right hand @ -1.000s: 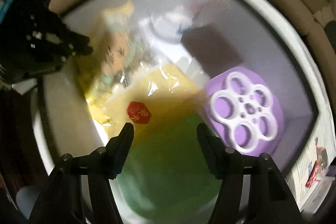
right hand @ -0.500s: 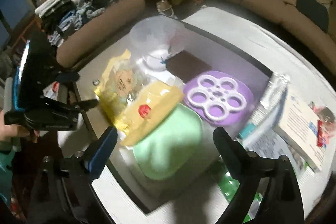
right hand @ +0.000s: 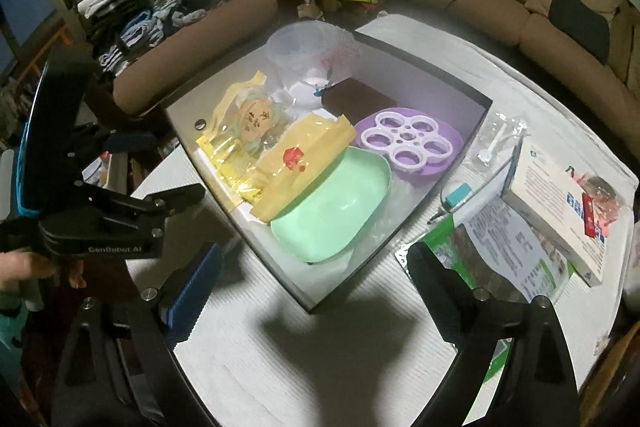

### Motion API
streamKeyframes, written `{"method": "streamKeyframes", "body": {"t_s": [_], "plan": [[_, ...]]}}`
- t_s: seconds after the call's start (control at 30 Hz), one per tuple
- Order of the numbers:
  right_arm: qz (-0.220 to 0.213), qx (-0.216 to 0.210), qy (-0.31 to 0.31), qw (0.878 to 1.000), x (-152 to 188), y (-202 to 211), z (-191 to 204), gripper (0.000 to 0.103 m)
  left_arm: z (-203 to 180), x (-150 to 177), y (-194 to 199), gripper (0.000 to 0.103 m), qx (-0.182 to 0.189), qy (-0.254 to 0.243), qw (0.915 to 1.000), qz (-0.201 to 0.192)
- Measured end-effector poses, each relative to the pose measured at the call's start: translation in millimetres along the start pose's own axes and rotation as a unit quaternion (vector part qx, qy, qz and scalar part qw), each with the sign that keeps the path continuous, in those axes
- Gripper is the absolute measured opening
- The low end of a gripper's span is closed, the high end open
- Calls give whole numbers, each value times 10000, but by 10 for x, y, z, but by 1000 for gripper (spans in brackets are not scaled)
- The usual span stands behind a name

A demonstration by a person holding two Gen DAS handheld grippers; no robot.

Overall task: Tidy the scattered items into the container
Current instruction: 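Withdraw both grippers from the box back over the table, then grasp the pink flower clip beside the red KFC packet with the right gripper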

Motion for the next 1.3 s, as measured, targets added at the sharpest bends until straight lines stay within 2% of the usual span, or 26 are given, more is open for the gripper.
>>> {"method": "streamKeyframes", "body": {"t_s": [0.17, 0.27, 0.4, 0.57, 0.6, 0.63, 1.0, 1.17, 1.3], "plan": [[-107, -13, -23, 9999, 70, 122, 49, 96, -58, 70, 194, 87, -8, 31, 10000, -68], [-154, 135, -96, 9997, 141, 211, 28, 103, -99, 115, 354, 87, -15, 33, 9998, -180], [-291, 273, -372, 9985, 320, 358, -111, 103, -240, 215, 601, 91, 235, 76, 9990, -369], [-379, 378, -782, 9955, 675, 551, -392, 103, -612, 346, 808, 93, 477, -46, 9977, -471], [-401, 429, -843, 9947, 755, 598, -452, 103, -693, 371, 827, 94, 546, -62, 9974, -464], [-421, 454, -902, 9940, 835, 640, -508, 103, -785, 397, 840, 103, 593, -70, 9972, -441], [-514, 901, -1556, 9824, 1827, 988, -1217, 103, -1778, 618, 782, 103, 945, -160, 9947, -375], [-555, 1052, -1999, 9726, 2248, 975, -1629, 103, -2116, 710, 637, 103, 1197, -164, 9912, -543], [-598, 1124, -2135, 9686, 2434, 876, -1826, 103, -2402, 718, 394, 103, 1424, -223, 9886, -444]]}}
Point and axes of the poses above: each gripper's, at about its wrist camera, not at the fingertips, and y roughly against the way its jaws point, z to its left, x to its underside, the point moved 4 cm from there along -y, roughly the way its jaws point, and after that the axes turned 6 degrees about z, right-handed, at the moved point
